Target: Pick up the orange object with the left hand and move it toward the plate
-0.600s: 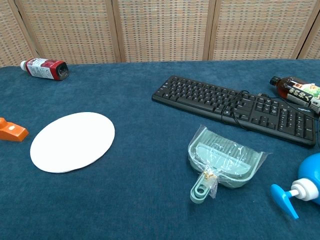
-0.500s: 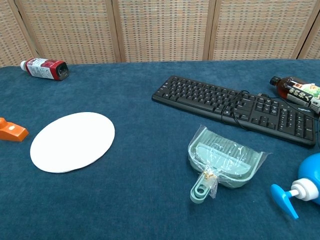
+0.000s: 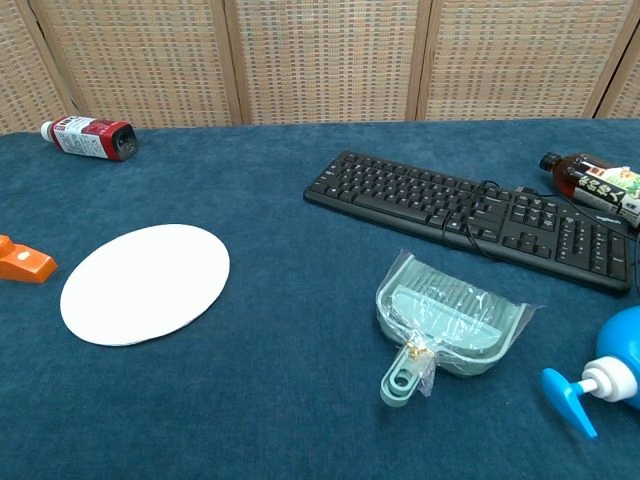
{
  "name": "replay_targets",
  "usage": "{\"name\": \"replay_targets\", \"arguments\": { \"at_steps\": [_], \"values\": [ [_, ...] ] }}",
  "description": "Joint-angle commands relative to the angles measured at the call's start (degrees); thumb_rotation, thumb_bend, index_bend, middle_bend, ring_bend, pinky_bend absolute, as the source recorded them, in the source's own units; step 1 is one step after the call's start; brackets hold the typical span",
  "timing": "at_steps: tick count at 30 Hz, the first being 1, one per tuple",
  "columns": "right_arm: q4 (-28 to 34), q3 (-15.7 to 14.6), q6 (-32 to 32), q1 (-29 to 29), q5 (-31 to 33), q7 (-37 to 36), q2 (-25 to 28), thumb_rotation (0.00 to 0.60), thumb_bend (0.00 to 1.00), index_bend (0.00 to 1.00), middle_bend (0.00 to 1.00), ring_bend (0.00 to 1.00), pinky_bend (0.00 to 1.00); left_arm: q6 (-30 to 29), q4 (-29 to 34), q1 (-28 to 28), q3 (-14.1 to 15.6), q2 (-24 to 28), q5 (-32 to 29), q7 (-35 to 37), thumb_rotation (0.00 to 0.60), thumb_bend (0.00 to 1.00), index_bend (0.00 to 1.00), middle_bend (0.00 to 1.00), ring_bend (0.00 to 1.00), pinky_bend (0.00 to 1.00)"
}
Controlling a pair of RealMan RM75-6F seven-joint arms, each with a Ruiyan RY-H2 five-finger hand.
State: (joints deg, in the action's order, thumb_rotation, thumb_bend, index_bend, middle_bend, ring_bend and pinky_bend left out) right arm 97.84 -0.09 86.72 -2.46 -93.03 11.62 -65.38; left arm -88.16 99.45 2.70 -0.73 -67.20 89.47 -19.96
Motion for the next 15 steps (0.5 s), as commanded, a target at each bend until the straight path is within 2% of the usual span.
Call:
{"name": "replay_targets", "arguments": {
  "at_steps": [1,15],
  "values": [
    [-0.02,0.1,-0.17,-0.02,0.33,-0.13,0.02,0.6,0.0,0.0,0.0,0.0,0.04,0.35,-0.12,0.18,-0.06,-0.12,-0.24,-0.06,0.6,0.16,0.0,0.0,0.0,0.0],
    [-0.06,-0.38,-0.93,-0.13,0.13,0.63,-0.27,0.6,0.0,0.0,0.0,0.0,0.04,0.73,0.04,0.44,-0.24,0.0,-0.56,0.31,0.6,0.17,0.0,0.0,0.0,0.0]
  ]
}}
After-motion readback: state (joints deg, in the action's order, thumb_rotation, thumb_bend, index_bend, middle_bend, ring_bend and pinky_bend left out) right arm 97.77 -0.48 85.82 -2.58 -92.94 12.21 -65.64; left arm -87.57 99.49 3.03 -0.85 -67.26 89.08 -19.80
